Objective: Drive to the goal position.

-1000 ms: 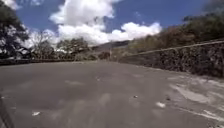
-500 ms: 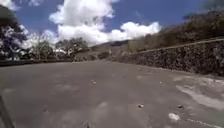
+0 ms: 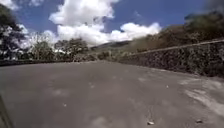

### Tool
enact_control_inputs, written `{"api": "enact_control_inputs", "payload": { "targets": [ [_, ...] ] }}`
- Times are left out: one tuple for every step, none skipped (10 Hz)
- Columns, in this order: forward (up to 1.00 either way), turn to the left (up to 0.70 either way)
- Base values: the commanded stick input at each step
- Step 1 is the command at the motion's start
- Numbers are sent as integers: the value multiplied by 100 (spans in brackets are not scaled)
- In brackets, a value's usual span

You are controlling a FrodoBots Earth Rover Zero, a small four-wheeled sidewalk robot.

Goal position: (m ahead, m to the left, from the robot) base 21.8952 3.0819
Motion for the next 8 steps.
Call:
{"api": "enact_control_inputs", "payload": {
  "targets": [
    [70,0],
    [70,0],
    [70,0],
    [70,0],
    [70,0],
    [70,0],
    [70,0],
    [70,0]
  ]
}}
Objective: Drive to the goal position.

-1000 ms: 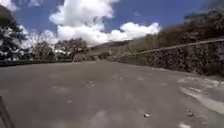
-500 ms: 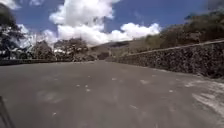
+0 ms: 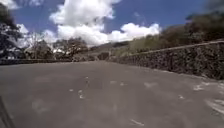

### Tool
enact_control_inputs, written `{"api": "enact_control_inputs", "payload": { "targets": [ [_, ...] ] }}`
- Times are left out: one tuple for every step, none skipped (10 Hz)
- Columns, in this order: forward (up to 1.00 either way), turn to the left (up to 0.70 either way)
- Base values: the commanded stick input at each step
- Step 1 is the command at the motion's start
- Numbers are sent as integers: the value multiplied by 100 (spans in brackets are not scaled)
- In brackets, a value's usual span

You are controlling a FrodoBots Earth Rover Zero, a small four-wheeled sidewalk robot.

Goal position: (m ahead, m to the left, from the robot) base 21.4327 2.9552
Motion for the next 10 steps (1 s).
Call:
{"api": "enact_control_inputs", "payload": {
  "targets": [
    [70,0],
    [70,0],
    [70,0],
    [70,0],
    [70,0],
    [70,0],
    [70,0],
    [70,0],
    [70,0],
    [70,0]
  ]
}}
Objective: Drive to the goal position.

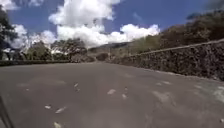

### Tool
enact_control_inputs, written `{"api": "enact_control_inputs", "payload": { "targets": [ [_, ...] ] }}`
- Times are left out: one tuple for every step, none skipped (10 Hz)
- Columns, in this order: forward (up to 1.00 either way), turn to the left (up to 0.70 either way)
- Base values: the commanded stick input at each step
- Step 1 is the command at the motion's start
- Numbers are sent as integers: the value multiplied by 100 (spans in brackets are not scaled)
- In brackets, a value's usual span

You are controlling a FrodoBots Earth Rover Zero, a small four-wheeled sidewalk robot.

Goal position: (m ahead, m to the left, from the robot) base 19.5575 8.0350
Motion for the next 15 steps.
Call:
{"api": "enact_control_inputs", "payload": {
  "targets": [
    [70,0],
    [70,0],
    [70,0],
    [70,0],
    [70,0],
    [70,0],
    [70,0],
    [70,0],
    [70,0],
    [70,0],
    [70,0],
    [70,0],
    [70,0],
    [70,0],
    [70,0]
  ]
}}
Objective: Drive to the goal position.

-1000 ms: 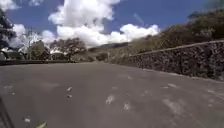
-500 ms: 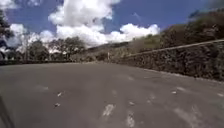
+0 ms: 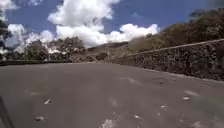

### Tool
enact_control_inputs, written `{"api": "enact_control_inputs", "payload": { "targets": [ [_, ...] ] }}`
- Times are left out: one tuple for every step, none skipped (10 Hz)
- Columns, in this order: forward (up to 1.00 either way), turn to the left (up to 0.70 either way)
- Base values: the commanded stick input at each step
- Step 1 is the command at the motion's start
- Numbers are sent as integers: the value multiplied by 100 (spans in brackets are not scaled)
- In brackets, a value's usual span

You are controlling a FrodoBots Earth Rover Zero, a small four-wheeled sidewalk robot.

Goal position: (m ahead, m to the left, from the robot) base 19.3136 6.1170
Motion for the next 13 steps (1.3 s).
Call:
{"api": "enact_control_inputs", "payload": {
  "targets": [
    [70,0],
    [70,0],
    [70,0],
    [70,0],
    [70,0],
    [70,0],
    [70,0],
    [70,0],
    [70,0],
    [70,0],
    [70,0],
    [70,0],
    [70,0]
  ]
}}
